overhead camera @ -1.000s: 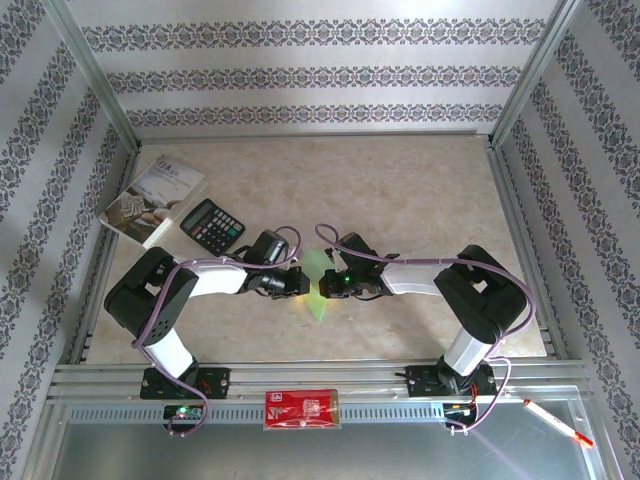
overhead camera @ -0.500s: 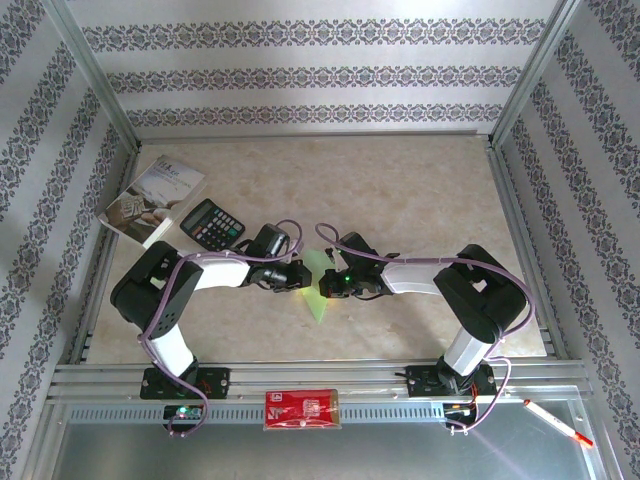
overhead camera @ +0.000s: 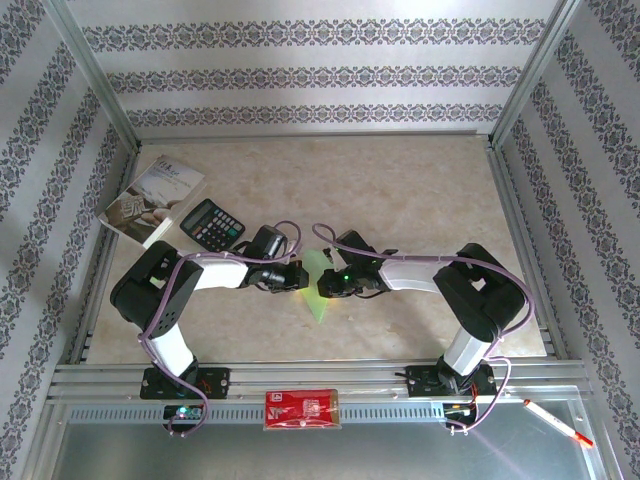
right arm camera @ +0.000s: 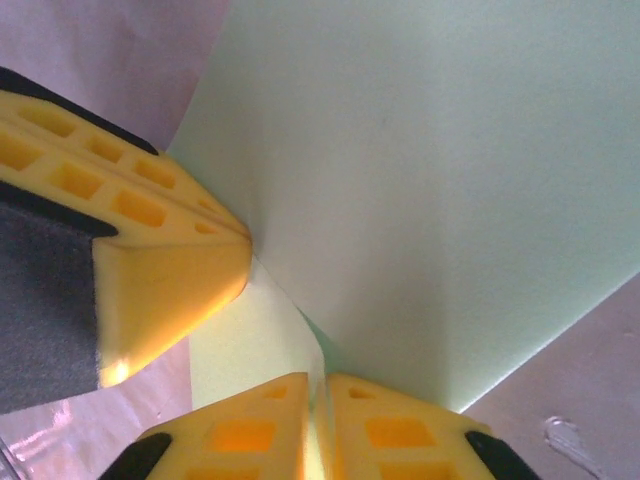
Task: Fold a paper plane with a square sheet of paper (pick it up from the middle)
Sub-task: Third fold the triangle at the center of the table.
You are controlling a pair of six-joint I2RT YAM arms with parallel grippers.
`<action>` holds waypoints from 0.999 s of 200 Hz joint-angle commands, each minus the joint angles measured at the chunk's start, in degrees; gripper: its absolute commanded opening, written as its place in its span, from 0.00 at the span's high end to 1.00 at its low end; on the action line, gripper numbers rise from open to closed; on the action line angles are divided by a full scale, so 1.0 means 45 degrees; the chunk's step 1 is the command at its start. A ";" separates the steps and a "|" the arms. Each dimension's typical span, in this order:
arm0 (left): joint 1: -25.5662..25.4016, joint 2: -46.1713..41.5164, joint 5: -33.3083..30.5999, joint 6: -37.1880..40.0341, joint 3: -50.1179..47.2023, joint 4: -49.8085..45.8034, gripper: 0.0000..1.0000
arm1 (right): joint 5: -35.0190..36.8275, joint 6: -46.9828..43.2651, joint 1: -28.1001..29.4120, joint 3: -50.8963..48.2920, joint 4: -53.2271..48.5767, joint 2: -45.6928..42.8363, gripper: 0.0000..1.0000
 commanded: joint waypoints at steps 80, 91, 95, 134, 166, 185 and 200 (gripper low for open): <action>0.0149 0.0586 -0.0772 0.0447 -0.0735 -0.0819 1.00 | 0.0202 0.0651 0.0846 -0.0581 -0.0646 -0.2625 0.88; 0.0144 0.0597 -0.0768 0.0436 -0.0726 -0.0839 1.00 | -0.0020 0.1112 0.1259 -0.0624 0.0226 -0.2311 0.93; 0.0156 0.0602 -0.0766 0.0437 -0.0724 -0.0838 1.00 | -0.0046 0.1194 0.1355 -0.0606 0.0414 -0.2249 0.93; 0.0161 0.0664 -0.0817 0.0526 -0.0687 -0.0871 1.00 | -0.0398 0.1655 0.1973 0.0029 0.1515 -0.0730 0.98; 0.0148 0.0721 -0.0762 0.0567 -0.0639 -0.0863 1.00 | -0.0382 0.1447 0.2033 0.0343 0.1520 0.0141 0.98; 0.0159 0.0724 -0.0753 0.0587 -0.0618 -0.0877 1.00 | -0.0378 0.1274 0.1997 0.0329 0.1420 0.0469 0.99; 0.0159 0.0732 -0.0761 0.0641 -0.0581 -0.0947 1.00 | -0.0361 0.1204 0.1974 0.0213 0.1264 0.0575 0.99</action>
